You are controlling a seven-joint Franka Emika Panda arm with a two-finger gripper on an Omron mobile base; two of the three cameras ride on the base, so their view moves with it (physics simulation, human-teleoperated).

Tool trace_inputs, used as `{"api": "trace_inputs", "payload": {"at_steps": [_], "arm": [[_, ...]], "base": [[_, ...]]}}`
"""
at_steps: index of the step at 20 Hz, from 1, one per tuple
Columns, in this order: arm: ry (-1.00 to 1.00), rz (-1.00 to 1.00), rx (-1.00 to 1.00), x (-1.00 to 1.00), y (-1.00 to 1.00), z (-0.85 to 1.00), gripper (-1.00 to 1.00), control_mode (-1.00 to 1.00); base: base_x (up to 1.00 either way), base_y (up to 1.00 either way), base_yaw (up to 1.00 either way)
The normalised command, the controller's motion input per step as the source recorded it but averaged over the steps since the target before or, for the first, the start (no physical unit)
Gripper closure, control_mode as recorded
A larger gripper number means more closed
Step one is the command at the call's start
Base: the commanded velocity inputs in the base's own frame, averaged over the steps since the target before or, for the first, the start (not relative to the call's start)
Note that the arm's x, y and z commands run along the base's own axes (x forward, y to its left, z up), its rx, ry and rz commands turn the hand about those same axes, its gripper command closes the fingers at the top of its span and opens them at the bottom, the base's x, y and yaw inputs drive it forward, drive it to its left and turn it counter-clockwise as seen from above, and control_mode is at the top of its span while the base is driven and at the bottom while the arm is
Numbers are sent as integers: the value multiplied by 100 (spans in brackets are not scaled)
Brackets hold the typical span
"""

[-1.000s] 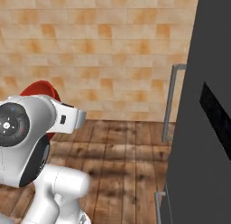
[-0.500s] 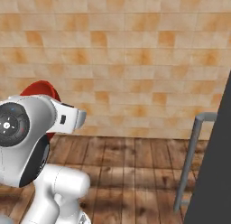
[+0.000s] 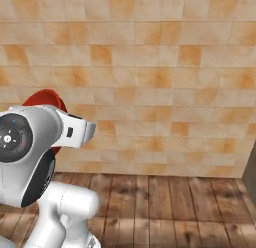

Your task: Move the bowls from the cabinet to the plates on the dining table.

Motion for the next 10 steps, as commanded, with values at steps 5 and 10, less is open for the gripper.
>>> {"api": "trace_inputs", "payload": {"at_steps": [5, 10], "arm": [[0, 0, 0, 0, 0, 0, 100, 100], [0, 0, 0, 0, 0, 0, 100, 100]], "base": [[99, 17, -3], [79, 14, -3]]}}
